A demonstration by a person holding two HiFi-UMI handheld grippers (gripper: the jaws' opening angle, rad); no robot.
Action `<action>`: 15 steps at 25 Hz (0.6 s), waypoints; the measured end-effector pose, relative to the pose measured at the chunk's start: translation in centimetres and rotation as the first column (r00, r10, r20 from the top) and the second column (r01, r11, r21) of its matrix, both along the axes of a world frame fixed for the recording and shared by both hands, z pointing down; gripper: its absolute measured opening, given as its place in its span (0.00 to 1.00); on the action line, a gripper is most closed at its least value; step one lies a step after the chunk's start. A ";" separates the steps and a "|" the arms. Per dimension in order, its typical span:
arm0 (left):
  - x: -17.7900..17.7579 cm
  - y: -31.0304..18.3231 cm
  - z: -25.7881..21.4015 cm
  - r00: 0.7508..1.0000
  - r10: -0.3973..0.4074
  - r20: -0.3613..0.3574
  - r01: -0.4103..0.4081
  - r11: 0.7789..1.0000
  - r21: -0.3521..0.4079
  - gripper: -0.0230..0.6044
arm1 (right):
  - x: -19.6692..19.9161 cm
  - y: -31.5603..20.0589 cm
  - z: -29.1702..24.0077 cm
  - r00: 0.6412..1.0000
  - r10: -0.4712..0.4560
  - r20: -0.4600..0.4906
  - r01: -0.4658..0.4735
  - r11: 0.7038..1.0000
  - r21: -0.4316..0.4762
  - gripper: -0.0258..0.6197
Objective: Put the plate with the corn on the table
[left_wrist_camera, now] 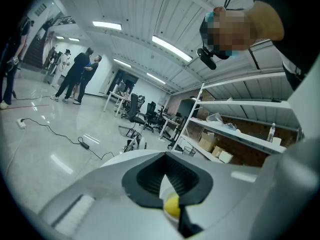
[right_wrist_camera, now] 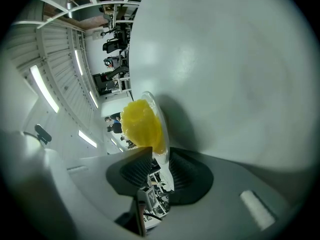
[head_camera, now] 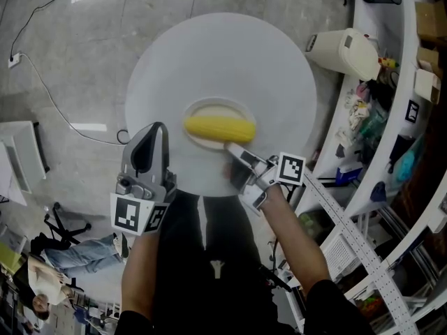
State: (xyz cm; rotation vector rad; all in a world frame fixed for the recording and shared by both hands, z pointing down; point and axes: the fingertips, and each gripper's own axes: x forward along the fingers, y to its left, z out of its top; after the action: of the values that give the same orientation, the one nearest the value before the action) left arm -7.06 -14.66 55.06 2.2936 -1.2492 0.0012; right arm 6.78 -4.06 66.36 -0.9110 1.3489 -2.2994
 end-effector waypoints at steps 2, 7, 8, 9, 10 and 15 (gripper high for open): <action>0.0 0.2 -0.1 1.000 0.000 0.002 0.000 1.000 -0.001 0.05 | -0.1 0.2 -0.1 1.000 -0.012 0.000 0.012 1.000 -0.002 0.22; 0.0 0.4 -0.4 1.000 0.002 -0.004 -0.002 1.000 0.001 0.04 | -0.3 0.5 -0.2 0.999 -0.032 0.002 0.032 0.999 -0.009 0.24; 0.0 0.5 -0.3 1.000 0.002 -0.003 -0.002 1.000 0.000 0.04 | -0.3 0.6 -0.3 0.999 -0.036 0.006 0.036 0.999 -0.012 0.25; 0.0 0.5 -0.3 1.000 0.002 -0.004 -0.002 1.000 -0.002 0.04 | -0.4 0.6 -0.3 0.999 -0.039 0.010 0.039 0.999 -0.015 0.26; 0.1 0.6 -0.3 1.000 0.001 -0.005 -0.001 1.000 -0.003 0.05 | -0.4 0.7 -0.3 0.999 -0.042 0.012 0.042 0.999 -0.018 0.26; 0.3 0.7 -0.1 1.000 0.008 -0.002 -0.008 1.000 -0.004 0.04 | -0.3 1.3 -0.1 0.998 -0.066 0.000 0.066 0.997 -0.032 0.27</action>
State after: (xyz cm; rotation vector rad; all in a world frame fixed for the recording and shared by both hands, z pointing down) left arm -6.75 -13.98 54.96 2.2946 -1.2375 0.0041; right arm 6.50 -2.75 66.25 -0.8902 1.3657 -2.3769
